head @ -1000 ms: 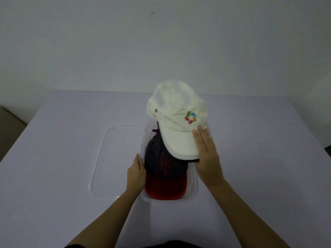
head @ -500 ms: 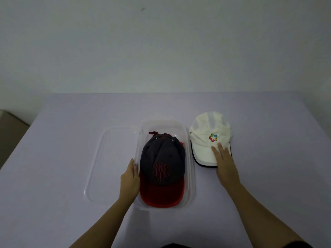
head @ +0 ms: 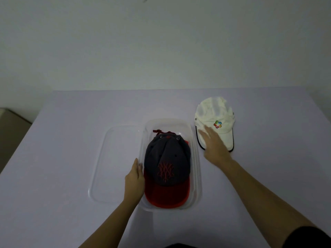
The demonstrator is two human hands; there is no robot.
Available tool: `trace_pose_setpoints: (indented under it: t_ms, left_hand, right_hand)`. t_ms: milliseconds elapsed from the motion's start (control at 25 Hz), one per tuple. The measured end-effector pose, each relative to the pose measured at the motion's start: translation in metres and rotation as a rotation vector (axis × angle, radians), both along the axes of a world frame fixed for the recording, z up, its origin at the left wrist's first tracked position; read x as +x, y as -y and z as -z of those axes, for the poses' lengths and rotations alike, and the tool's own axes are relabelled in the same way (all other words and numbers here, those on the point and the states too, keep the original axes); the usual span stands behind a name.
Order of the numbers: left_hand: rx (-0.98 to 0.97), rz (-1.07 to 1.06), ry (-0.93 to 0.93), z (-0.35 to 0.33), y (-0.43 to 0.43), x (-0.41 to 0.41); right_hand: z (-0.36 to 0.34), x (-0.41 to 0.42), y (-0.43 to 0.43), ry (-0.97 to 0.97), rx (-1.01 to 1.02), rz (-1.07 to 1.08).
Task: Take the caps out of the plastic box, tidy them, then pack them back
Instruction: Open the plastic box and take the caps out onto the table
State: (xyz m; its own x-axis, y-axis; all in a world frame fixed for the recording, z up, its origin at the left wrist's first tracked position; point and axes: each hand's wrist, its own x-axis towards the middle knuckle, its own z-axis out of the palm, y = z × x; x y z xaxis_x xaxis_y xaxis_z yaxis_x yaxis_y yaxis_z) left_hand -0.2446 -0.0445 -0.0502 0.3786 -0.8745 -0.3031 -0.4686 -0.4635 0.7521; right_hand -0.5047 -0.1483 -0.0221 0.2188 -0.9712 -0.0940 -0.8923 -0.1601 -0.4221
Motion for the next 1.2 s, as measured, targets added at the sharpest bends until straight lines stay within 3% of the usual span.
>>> trace_pose_setpoints:
  t_ms: [80,200,280,600,720,1000,1200]
  left_hand:
    - [0.0,0.001,-0.004,-0.001,0.001,0.0]
    - [-0.006,0.0,-0.006,0.0,0.0,0.0]
    - [-0.01,-0.008,-0.013,-0.002,-0.001,0.001]
    - [-0.032,0.016,-0.015,-0.012,-0.005,-0.002]
    - [-0.026,0.034,-0.041,-0.014,-0.005,-0.001]
    - [-0.006,0.013,-0.056,-0.009,-0.005,0.002]
    - [-0.009,0.011,-0.036,-0.007,-0.004,0.001]
  right_hand:
    - [-0.013,0.047,-0.041,0.151,-0.064,-0.194]
    - [0.0,0.084,-0.095,-0.004,0.159,-0.448]
    - [0.012,0.087,-0.1,-0.103,0.308,-0.447]
    - [-0.01,0.111,-0.099,-0.241,0.376,-0.382]
    - [-0.015,0.116,-0.109,-0.129,0.186,-0.223]
    - [-0.029,0.064,-0.12,0.033,-0.506,-0.126]
    - [-0.033,-0.003,-0.16,0.146,-0.684,0.01]
